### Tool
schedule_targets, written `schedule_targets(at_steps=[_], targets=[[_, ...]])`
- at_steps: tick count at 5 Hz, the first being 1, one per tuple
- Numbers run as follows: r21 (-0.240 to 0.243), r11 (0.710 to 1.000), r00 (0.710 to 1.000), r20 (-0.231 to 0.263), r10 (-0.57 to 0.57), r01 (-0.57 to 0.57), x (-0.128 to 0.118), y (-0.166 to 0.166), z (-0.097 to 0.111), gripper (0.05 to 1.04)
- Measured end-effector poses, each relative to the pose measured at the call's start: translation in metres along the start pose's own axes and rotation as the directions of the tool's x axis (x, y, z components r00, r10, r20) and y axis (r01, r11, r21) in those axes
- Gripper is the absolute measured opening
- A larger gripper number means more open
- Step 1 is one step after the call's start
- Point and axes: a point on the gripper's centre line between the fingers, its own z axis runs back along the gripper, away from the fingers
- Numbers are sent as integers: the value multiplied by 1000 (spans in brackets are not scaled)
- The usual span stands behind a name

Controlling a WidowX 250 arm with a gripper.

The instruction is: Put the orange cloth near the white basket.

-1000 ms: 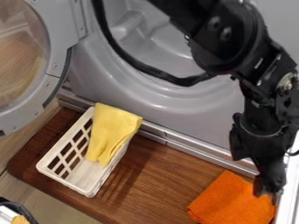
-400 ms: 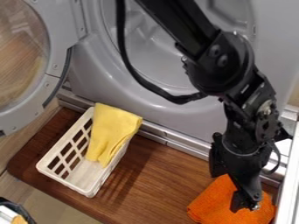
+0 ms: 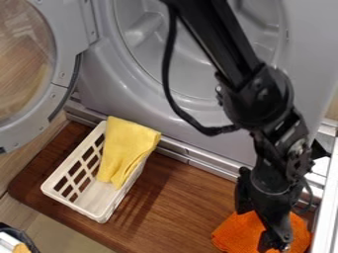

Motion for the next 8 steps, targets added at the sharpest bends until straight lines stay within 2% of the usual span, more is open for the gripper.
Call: schedule_targets(at_steps=[2,3,4,5,8], targets=[[-46,999,1000,-21,-6,5,-2,-7,-28,999],[-46,999,1000,2,-2,2,-1,-5,-30,999],[-31,999,999,31,16,-15,-11,-3,-35,999],[-34,998,998,32,46,-45,-19,2,-37,999],[-23,981,981,19,192,-192,-65,30,-31,999]])
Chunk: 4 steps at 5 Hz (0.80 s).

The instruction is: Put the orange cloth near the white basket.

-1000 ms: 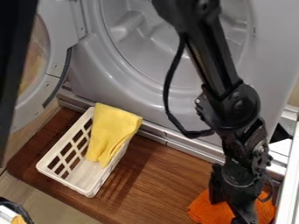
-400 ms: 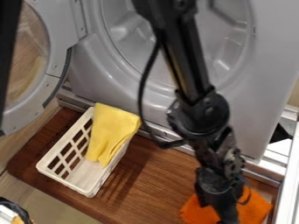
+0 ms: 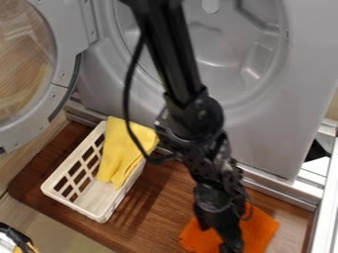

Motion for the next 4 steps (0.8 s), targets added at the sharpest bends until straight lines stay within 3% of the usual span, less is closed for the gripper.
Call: schedule_targets(at_steps=[2,4], targets=[[27,994,995,-8,102,-102,-22,44,4,999],[59,987,988,1,152,-152,-35,62,15,999]])
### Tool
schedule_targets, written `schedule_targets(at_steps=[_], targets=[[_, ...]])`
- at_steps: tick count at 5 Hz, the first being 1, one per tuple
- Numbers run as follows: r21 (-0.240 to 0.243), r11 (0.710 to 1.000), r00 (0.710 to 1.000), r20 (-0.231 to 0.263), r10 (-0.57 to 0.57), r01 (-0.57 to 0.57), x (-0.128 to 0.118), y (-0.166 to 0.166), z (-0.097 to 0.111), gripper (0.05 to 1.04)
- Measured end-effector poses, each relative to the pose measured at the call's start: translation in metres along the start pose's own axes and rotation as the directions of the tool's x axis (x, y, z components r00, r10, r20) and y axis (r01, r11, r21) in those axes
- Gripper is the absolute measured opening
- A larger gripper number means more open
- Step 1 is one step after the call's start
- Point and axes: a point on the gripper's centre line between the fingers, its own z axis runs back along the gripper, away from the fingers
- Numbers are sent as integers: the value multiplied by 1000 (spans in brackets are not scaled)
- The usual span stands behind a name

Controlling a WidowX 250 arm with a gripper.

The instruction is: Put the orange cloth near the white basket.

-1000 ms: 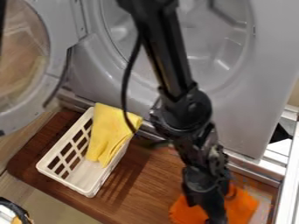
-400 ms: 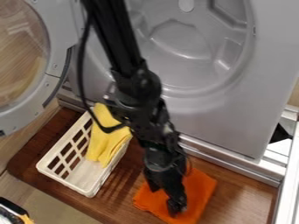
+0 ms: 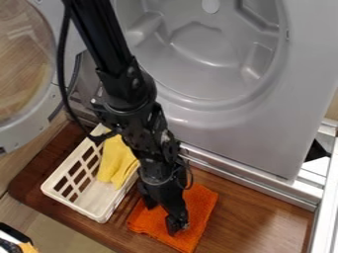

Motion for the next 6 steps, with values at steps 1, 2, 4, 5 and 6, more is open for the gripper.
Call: schedule_targets(at_steps=[1,2,4,5,6], targets=[[-6,1000,1000,-3,11,-11,-1,-1,0,999],[-14,1000,1000,-4,-5,5,1,-8,0,999],[16,1000,996,82,-19,18,16,-11,38,999],[48,999,993,121,-19,13,21,-11,64,999],[67,997,988,147,-45,36,18,-18,91,999]])
